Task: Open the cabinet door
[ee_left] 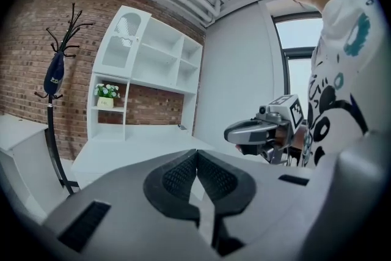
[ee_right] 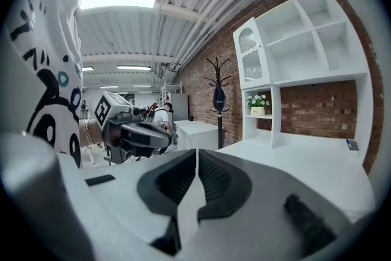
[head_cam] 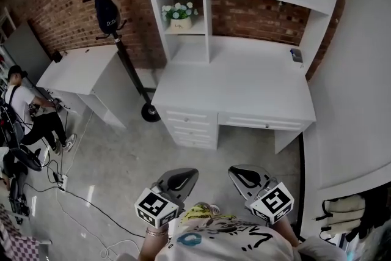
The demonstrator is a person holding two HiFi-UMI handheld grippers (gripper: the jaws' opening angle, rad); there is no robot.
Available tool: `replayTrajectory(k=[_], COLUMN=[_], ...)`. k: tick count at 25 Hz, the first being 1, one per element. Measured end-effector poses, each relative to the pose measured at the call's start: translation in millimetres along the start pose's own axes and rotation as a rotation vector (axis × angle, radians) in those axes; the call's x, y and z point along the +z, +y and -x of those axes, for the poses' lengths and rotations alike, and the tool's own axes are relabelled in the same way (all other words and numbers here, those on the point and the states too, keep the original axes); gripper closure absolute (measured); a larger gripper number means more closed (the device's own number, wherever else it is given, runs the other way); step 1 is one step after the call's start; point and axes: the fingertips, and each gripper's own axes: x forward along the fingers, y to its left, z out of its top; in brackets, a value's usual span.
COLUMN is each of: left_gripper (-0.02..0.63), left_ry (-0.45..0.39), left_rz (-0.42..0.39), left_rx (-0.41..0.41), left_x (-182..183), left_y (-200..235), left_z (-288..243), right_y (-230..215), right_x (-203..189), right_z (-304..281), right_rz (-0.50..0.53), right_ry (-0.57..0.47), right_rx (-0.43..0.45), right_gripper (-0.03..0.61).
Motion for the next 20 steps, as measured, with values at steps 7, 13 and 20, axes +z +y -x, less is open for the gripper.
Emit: replayTrajectory(k=[7,13,20], left_gripper=[0.6,0.599,0.6], left_ry=[0.021,0.013,0.002], left_rz=[0.038,0.052,0.021], left_rx=[0.047,0.015,-0.052], left_x=[-6.1,3.4,39.4], left_y=[37.2,73.2,126.6], left_z=[-7.9,-39.8,-71.9], right_y=[-22.2,-56.5,-96.3], right_x=[13.8,15.3,55.4], right_z=[-39.3,-68.7,-106.8], right_rz=[0.033,0.006,0.017], right_ry=[-0.017,0.016,-0.018], right_rx=[0.04,0.031,-0.034], right_gripper=[0.549,0.549,0.549])
